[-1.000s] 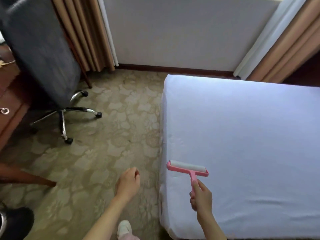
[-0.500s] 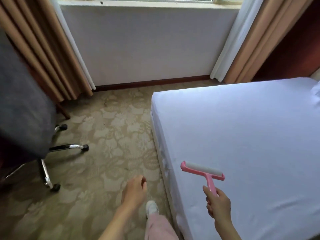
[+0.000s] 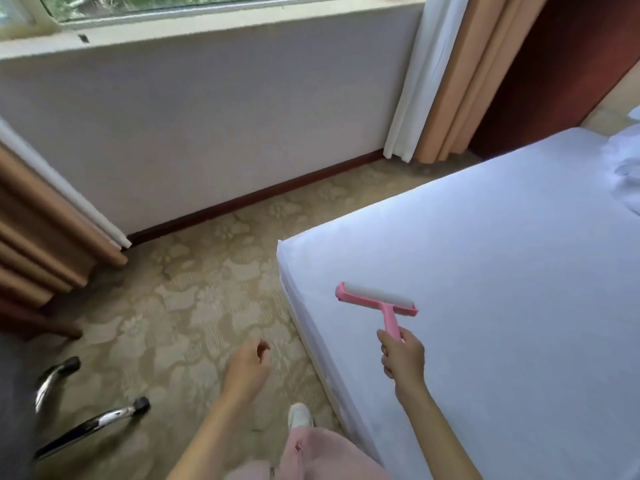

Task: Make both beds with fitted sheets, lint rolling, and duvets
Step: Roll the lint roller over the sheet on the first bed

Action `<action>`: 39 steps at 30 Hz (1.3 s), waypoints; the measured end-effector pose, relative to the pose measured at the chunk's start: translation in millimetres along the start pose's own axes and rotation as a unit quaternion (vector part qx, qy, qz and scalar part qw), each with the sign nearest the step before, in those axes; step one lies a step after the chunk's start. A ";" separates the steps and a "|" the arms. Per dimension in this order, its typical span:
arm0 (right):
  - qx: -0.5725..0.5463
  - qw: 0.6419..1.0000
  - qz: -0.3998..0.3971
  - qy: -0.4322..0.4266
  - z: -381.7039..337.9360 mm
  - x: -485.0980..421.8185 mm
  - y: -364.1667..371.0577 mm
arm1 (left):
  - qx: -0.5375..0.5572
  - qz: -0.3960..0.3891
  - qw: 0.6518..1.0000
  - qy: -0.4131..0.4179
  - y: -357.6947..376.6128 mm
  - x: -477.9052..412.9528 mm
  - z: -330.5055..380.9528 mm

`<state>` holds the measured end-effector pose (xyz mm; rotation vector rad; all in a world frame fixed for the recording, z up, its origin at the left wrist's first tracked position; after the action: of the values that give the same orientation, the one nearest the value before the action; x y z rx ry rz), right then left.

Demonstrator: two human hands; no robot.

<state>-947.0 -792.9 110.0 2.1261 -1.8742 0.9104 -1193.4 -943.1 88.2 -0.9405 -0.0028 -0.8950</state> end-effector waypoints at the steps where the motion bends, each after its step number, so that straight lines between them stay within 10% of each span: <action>1: -0.004 1.000 0.000 -0.009 -19.8 -8.8 10.9 | 0.012 0.008 1.000 0.010 -12.2 -21.5 11.7; 6: -0.022 0.999 0.034 0.016 -59.2 -42.6 57.5 | 0.044 -0.010 0.999 0.012 -23.9 -98.5 39.3; 13: -0.068 0.977 0.174 0.099 -84.6 -116.3 138.7 | -0.027 -0.265 0.957 0.117 -12.4 -243.3 67.9; 27: -0.128 0.945 0.254 0.162 -225.9 -208.8 292.7 | -0.076 -0.193 0.974 0.087 -161.5 -576.1 141.4; 35: -0.155 0.893 0.337 0.254 -233.4 -303.2 303.5 | -0.207 -0.527 0.817 0.107 -52.0 -625.3 183.7; 39: -0.216 0.876 0.358 0.243 -283.4 -378.3 267.3 | -0.288 -0.438 0.827 0.203 -23.7 -711.7 296.7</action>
<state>-1303.0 -385.6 62.8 0.8279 -2.2909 0.8983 -1566.0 -270.4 26.4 -1.3113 0.2299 -2.0274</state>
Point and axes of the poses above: each hand's wrist, its own x-axis away from the middle knuckle, its own y-axis out of the palm, z = x × y, the point moved 6 cm from there along -x, towards the middle knuckle, and after that the axes turned 3 degrees about x, right-handed, at the moved point
